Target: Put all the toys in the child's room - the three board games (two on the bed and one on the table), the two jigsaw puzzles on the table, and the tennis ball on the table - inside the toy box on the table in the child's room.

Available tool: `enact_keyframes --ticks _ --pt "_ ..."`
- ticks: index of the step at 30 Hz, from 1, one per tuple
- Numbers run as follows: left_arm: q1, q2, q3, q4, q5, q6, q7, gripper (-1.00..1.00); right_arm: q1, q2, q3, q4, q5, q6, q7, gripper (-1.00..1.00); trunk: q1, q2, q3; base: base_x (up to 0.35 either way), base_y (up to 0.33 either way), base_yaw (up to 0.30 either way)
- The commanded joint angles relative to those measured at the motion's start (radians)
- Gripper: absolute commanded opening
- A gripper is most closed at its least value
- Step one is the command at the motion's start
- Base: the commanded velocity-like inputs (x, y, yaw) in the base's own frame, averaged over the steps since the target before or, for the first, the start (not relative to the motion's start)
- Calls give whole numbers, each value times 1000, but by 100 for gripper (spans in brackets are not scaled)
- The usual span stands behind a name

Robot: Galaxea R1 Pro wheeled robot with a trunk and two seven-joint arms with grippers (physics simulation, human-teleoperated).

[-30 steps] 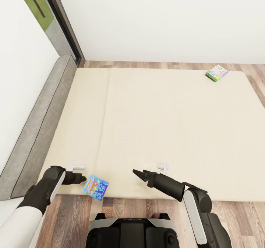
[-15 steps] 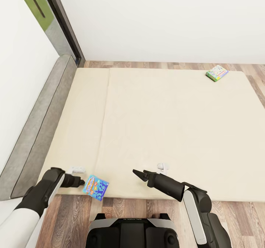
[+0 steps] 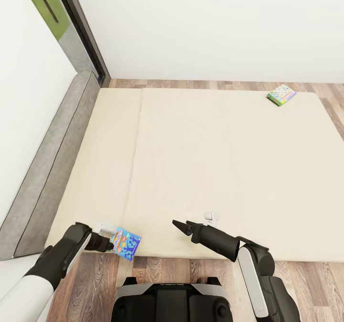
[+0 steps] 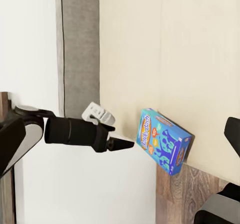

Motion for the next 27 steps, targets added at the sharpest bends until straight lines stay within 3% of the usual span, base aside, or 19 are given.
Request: enact_keyframes --ticks 1,6,14,27 --pt "0 1 -6 -1 -3 4 -3 100 0 1 -2 0 0 6 4 100 0 -1 -1 0 0 0" --pt "7 0 -18 -1 -3 3 -2 100 0 1 -2 -1 0 6 4 100 0 -1 -1 0 0 0" --pt "18 1 -84 -1 -4 -2 1 100 0 1 -2 0 -1 6 4 100 0 -1 -1 0 0 0" --pt "22 -7 -106 2 -5 -7 10 100 0 1 -2 -1 -1 6 4 100 0 -1 -1 0 0 0"
